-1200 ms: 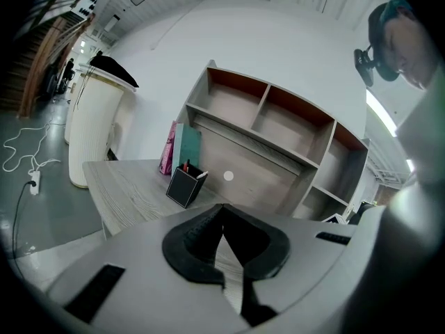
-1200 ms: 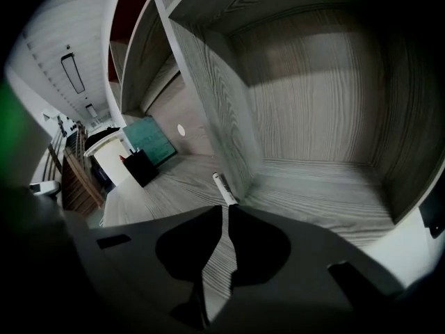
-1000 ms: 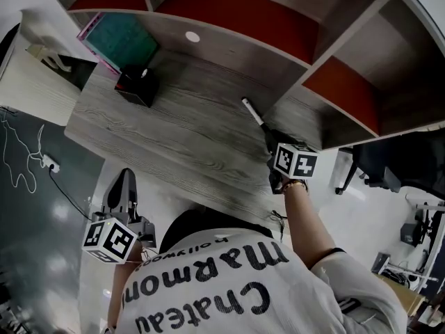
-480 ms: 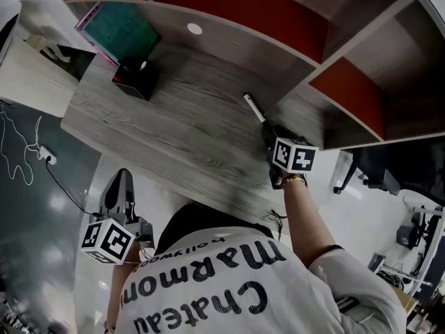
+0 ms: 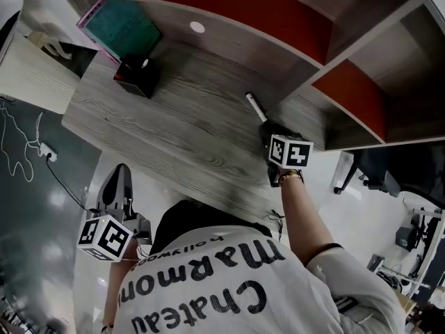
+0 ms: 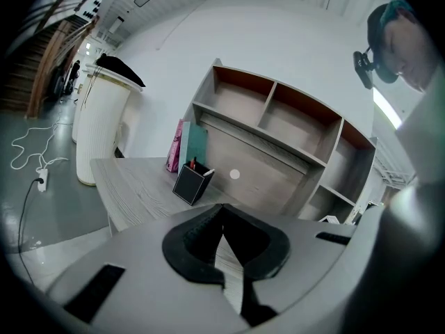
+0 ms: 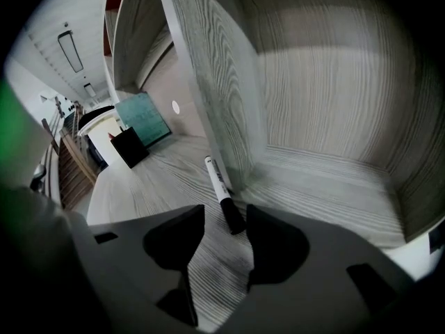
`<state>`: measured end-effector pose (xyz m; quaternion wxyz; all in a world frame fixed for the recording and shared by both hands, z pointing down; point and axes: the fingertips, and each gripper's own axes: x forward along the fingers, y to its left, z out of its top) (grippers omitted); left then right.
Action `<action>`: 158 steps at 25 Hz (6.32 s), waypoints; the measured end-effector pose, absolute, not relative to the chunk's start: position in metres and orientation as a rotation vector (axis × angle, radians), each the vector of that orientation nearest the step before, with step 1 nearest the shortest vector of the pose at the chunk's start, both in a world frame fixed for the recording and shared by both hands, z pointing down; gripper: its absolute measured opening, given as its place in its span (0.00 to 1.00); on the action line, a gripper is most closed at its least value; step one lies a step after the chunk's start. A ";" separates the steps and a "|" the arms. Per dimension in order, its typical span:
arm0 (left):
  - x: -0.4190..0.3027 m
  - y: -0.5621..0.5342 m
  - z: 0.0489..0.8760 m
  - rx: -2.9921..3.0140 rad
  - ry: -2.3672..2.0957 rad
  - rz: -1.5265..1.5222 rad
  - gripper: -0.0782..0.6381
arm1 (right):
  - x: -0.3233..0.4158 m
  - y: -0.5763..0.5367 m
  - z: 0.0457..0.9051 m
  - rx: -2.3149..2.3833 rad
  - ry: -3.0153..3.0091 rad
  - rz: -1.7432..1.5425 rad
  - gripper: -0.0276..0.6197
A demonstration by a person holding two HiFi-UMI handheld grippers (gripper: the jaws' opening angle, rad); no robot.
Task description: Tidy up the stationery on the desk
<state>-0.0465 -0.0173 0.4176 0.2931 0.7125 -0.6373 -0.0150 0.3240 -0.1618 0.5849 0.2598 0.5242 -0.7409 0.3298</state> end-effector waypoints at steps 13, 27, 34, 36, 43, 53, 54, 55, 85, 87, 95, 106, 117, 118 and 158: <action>-0.028 -0.023 0.417 1.935 -1.661 -0.024 0.13 | 0.330 -0.159 0.592 1.413 -1.941 0.823 0.29; -0.015 -0.022 0.414 1.949 -1.637 -0.043 0.13 | 0.335 -0.161 0.593 1.416 -1.905 0.795 0.21; -0.011 -0.019 0.414 1.955 -1.631 -0.047 0.13 | 0.335 -0.160 0.592 1.419 -1.903 0.798 0.21; -0.009 -0.017 0.414 1.957 -1.629 -0.046 0.13 | 0.336 -0.159 0.592 1.412 -1.904 0.801 0.21; -0.010 -0.015 0.411 1.948 -1.645 -0.056 0.13 | 0.330 -0.150 0.589 1.397 -1.931 0.788 0.18; 0.000 -0.017 0.410 1.955 -1.633 -0.063 0.13 | 0.324 -0.144 0.577 1.389 -2.008 0.819 0.17; 0.001 -0.017 0.409 1.958 -1.632 -0.058 0.13 | 0.324 -0.144 0.574 1.394 -2.020 0.825 0.17; 0.001 -0.017 0.408 1.961 -1.632 -0.054 0.13 | 0.323 -0.145 0.572 1.399 -2.032 0.834 0.17; -0.039 -0.094 0.401 2.167 -1.438 0.012 0.13 | 0.268 -0.151 0.488 1.601 -2.167 0.815 0.16; -0.046 -0.103 0.395 2.210 -1.422 0.028 0.13 | 0.259 -0.152 0.481 1.615 -2.173 0.812 0.16; -0.077 -0.123 0.390 2.234 -1.363 -0.011 0.13 | 0.223 -0.154 0.448 1.627 -2.217 0.798 0.16; -0.124 -0.143 0.381 2.248 -1.343 -0.057 0.13 | 0.157 -0.171 0.417 1.597 -2.283 0.720 0.16; -0.169 -0.159 0.379 2.251 -1.334 -0.084 0.13 | 0.097 -0.182 0.407 1.579 -2.336 0.715 0.16; -0.172 -0.160 0.379 2.253 -1.331 -0.085 0.13 | 0.092 -0.182 0.407 1.578 -2.337 0.714 0.16; -0.253 -0.177 0.388 2.211 -1.361 -0.154 0.13 | -0.012 -0.190 0.421 1.388 -2.307 0.667 0.16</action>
